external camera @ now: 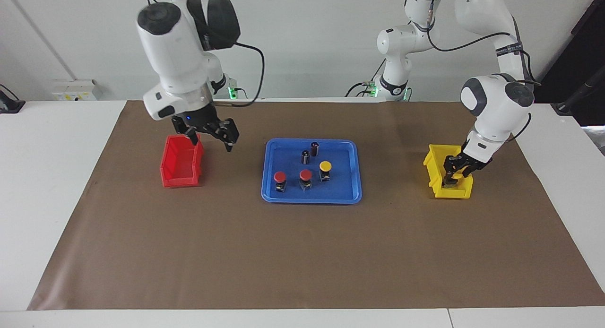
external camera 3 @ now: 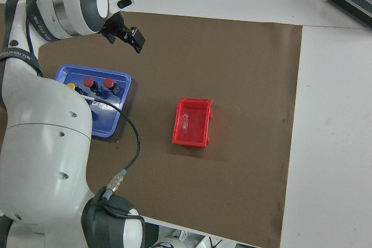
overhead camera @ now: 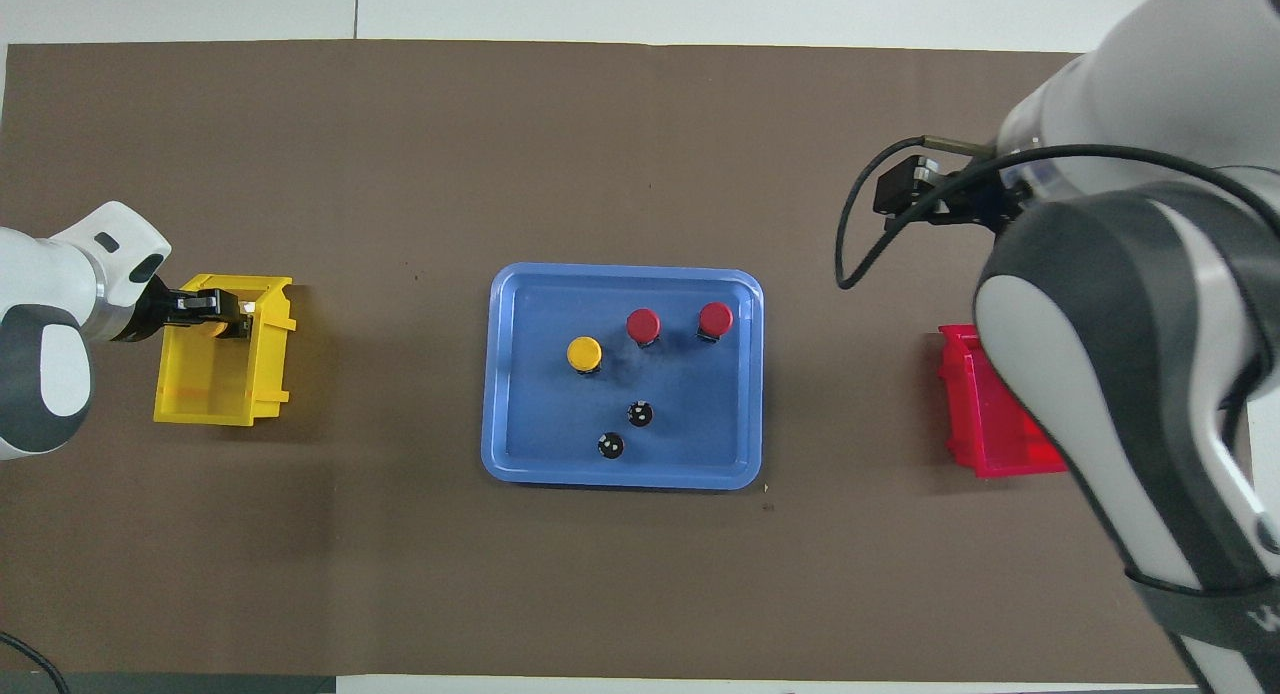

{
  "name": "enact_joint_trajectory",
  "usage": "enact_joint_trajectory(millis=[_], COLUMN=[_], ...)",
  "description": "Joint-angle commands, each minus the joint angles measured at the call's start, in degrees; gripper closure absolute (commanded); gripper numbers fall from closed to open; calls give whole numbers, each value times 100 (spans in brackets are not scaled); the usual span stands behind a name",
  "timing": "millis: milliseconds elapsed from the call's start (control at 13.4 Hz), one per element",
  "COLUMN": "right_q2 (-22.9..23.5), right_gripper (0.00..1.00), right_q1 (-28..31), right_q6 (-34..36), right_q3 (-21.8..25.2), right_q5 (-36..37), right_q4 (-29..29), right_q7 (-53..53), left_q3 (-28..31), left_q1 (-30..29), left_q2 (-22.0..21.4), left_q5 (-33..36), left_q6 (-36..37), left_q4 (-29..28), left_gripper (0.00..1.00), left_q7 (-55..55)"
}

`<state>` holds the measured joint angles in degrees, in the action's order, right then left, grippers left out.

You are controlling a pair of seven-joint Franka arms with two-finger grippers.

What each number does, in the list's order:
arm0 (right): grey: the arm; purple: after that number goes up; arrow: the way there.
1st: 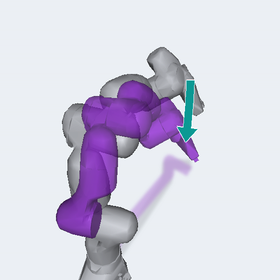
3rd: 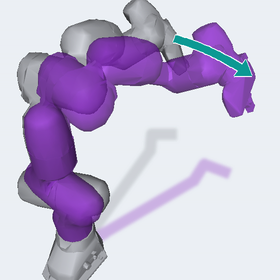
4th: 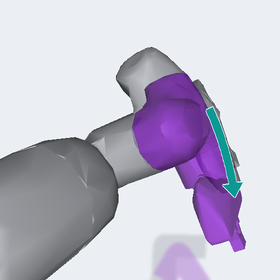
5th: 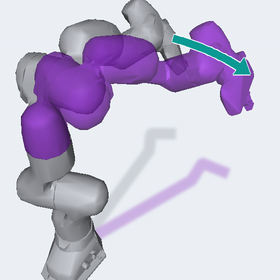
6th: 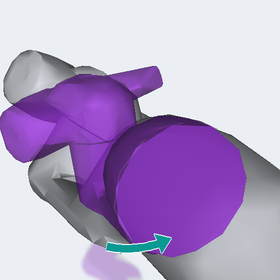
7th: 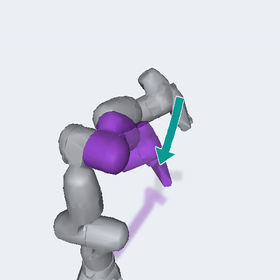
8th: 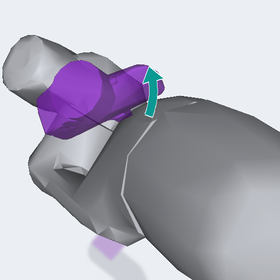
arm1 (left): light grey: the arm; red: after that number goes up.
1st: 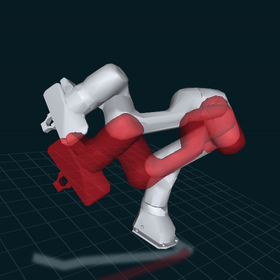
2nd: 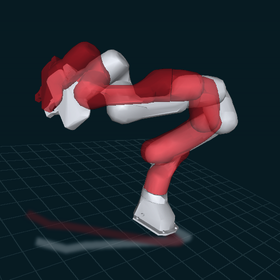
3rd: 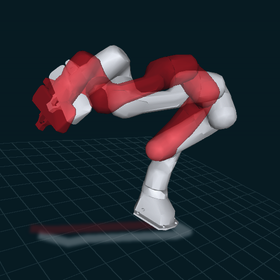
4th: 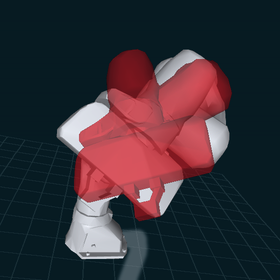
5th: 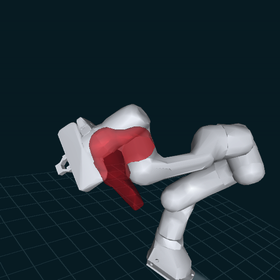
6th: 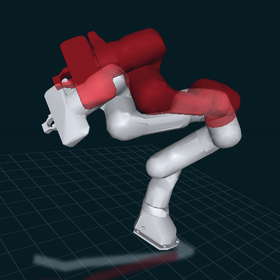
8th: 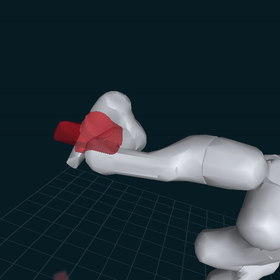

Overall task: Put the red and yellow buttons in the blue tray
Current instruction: 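Drop the red button in the tray with the right gripper, then retract it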

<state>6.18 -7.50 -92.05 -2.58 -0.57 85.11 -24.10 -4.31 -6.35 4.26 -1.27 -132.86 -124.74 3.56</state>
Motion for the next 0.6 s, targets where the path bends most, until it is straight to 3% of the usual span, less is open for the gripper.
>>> enact_joint_trajectory(millis=[0,149,299,523], right_q2=[-345,-477,-713,-952], right_gripper=[0,0,0,0], right_q1=[528,871,1179,1426], right_q6=[450,837,724,785], right_q3=[-68,-59,-68,-41], right_q5=[57,258,312,321], right_q4=[-47,-90,215,471], right_q7=[667,1308,1792,2226], left_q3=[1,1,1,-52], left_q1=[-6,2,11,20], left_q2=[-13,-13,-30,-100], left_q5=[4,4,4,4], left_q6=[-126,-39,529,1838], left_q4=[-76,-24,264,1054], left_gripper=[62,79,91,93], left_q7=[74,66,22,-118])
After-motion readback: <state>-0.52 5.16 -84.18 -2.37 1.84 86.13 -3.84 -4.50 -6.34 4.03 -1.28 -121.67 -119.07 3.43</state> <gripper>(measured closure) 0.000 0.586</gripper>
